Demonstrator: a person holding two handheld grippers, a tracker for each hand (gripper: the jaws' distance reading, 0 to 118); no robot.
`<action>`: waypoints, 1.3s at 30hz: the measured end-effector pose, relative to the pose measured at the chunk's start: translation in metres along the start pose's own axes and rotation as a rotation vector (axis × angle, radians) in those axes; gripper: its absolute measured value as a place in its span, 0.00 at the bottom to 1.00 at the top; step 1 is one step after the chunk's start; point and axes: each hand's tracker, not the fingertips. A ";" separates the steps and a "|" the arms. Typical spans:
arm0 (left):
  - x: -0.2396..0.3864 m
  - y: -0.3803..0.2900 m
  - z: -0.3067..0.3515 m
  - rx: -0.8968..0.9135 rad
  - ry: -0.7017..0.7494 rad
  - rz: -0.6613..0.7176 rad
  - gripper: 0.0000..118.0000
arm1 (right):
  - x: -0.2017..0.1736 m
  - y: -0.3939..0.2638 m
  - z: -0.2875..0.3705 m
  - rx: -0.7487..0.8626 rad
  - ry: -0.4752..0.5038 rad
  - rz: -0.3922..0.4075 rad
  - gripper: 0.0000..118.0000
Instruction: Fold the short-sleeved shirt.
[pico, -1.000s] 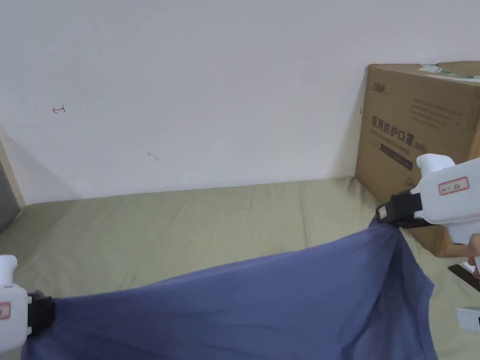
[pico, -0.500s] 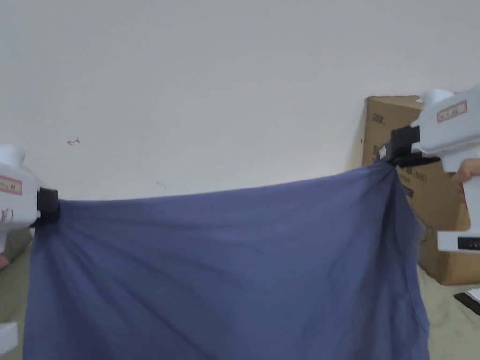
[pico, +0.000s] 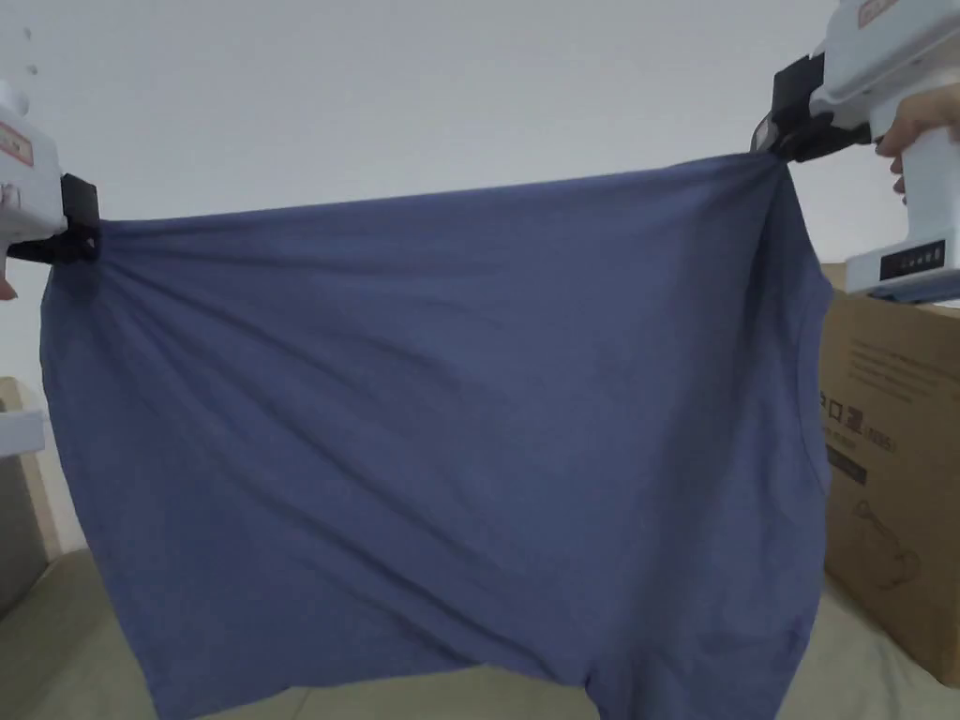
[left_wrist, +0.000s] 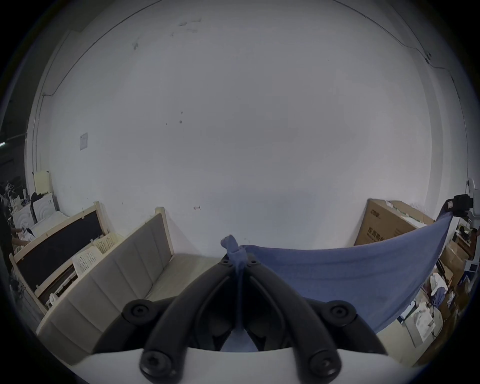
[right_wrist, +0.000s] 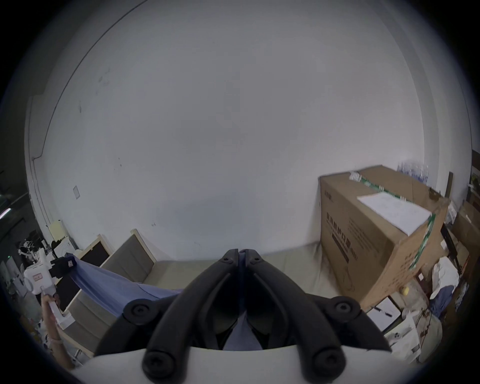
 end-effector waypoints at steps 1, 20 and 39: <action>0.000 0.007 -0.003 0.003 0.001 -0.006 0.01 | -0.004 0.007 0.001 0.007 -0.005 0.003 0.03; 0.010 -0.191 -0.167 -0.236 0.109 -0.065 0.01 | 0.055 -0.177 -0.198 -0.368 -0.081 -0.011 0.03; -0.040 -0.467 -0.085 -0.521 0.057 0.055 0.01 | 0.124 -0.487 -0.113 -0.648 -0.063 -0.210 0.03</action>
